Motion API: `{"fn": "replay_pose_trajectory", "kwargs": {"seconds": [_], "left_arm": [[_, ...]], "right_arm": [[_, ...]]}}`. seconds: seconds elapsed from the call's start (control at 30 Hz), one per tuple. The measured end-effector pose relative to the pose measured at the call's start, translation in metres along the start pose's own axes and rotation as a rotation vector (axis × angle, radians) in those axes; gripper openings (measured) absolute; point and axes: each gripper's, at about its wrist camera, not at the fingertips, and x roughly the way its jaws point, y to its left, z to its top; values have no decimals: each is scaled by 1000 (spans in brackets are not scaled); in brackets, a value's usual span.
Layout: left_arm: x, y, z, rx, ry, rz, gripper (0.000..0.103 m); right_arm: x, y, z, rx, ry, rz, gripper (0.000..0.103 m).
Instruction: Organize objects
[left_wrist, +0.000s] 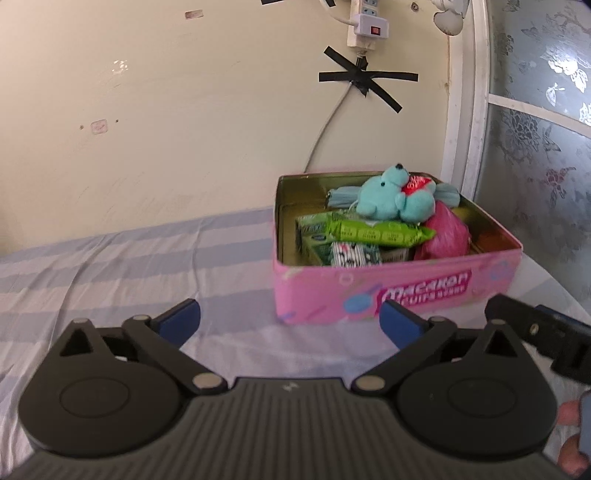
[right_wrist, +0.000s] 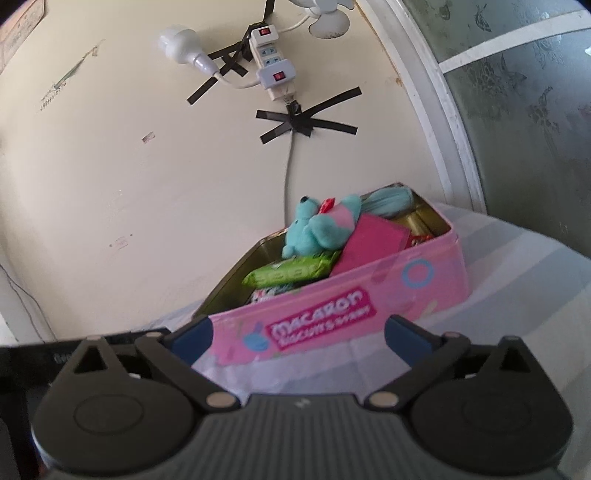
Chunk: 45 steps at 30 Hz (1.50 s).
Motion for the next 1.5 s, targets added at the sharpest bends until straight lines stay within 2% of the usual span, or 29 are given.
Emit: {"fn": "replay_pose_trajectory", "kwargs": {"seconds": [0.33,0.6,0.9,1.03,1.5], "left_arm": [[-20,7,-20,1,13,19,103],[-30,7,-22,27,-20,45,103],[-30,5,-21,24,-14,33,103],[-29,3,-22,33,-17,61,103],[-22,3,-25,41,23,84,103]], "right_arm": [[-27,24,-9,-46,-31,-4,103],[-30,29,-10,-53,-33,0,103],[-31,27,-10,-41,-40,-7,103],[-30,26,-10,-35,-38,-9,103],[-27,23,-11,-26,-32,-11,103]]}}
